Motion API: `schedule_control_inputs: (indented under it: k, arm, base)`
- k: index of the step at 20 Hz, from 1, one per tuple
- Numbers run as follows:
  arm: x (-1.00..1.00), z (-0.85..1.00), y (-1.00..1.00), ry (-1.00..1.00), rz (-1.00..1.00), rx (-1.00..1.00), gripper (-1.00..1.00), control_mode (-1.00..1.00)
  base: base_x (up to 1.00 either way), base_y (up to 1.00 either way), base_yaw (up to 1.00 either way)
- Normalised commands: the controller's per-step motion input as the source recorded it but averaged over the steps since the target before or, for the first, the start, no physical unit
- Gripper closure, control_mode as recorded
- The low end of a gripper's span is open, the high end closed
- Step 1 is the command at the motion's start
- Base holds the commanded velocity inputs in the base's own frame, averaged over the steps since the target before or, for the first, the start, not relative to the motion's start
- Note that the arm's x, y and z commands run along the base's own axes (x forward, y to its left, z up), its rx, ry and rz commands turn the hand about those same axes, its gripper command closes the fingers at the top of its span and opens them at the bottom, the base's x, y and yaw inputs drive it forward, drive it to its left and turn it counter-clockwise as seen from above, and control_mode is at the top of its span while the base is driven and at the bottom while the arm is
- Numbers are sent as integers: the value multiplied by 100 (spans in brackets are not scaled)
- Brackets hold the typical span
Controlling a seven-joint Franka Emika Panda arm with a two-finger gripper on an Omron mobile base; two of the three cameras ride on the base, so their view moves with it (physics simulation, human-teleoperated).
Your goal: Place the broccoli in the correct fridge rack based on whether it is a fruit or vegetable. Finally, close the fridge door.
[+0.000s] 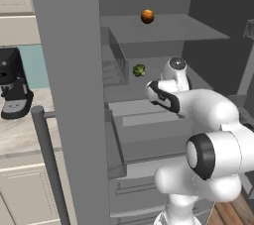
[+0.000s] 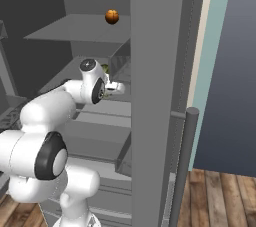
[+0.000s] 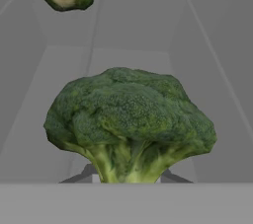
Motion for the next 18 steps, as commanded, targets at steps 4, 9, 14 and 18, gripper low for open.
schedule_control_inputs:
  k: [4, 9, 14, 18]
  arm:
    - [56, -20, -3, 0, 0, 0, 100, -100]
    - [53, -15, -1, 0, 0, 0, 100, -100]
    - [50, -30, -2, -2, 0, 0, 100, -100]
    - [38, -42, -1, -3, 0, 0, -100, -100]
  base:
    - [0, 0, 0]
    - [0, 0, 0]
    - [0, 0, 0]
    - [0, 0, 0]
